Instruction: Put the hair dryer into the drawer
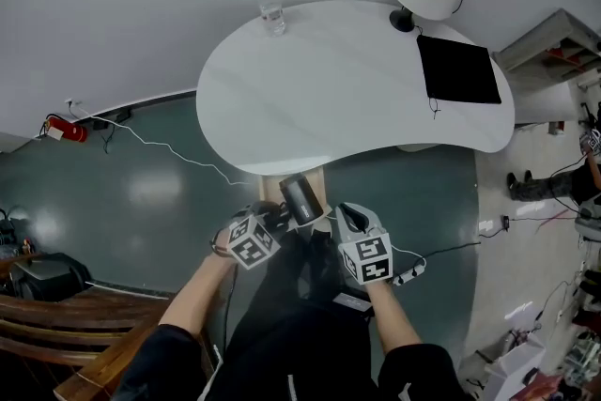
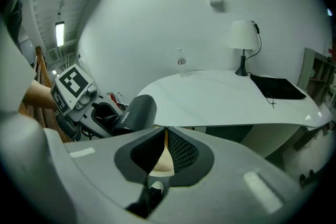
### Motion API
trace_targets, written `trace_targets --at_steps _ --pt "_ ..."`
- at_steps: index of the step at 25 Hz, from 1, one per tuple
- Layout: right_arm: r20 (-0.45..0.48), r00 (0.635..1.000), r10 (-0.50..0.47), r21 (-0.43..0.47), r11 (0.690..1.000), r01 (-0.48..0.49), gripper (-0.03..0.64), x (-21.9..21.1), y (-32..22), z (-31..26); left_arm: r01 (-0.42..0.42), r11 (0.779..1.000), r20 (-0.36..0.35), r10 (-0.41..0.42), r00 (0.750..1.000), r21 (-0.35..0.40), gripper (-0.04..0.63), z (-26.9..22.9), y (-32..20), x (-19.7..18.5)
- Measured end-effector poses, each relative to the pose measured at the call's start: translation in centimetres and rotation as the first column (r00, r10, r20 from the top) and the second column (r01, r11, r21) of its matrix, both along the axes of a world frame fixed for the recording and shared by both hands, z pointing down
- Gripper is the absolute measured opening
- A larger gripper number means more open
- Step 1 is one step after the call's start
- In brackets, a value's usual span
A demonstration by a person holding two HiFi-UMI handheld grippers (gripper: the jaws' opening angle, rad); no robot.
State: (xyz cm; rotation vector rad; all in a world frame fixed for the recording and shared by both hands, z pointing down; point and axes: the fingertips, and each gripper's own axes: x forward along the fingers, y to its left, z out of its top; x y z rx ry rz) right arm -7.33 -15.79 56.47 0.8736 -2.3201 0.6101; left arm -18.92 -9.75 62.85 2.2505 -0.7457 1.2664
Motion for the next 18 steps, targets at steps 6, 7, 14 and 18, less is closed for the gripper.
trace_targets --at_steps 6,7,14,18 --pt "0.009 0.998 0.055 -0.021 0.998 -0.055 0.008 0.6 0.4 0.7 -0.09 0.996 0.028 0.09 0.996 -0.004 0.216 1.3 -0.8 0.6" --pt "0.009 0.998 0.064 -0.024 0.998 -0.064 0.009 0.8 0.5 0.8 -0.103 0.995 0.031 0.103 0.994 -0.005 0.216 1.5 -0.9 0.7" --pt "0.0 0.994 0.113 -0.051 0.992 -0.112 0.008 1.6 0.8 2.2 -0.174 0.985 0.046 0.175 0.984 -0.016 0.215 3.3 -1.8 1.2" --pt "-0.004 0.991 0.133 -0.065 0.989 -0.133 0.008 1.7 0.8 2.9 -0.221 0.975 0.051 0.221 0.974 -0.021 0.216 4.2 -2.5 1.6"
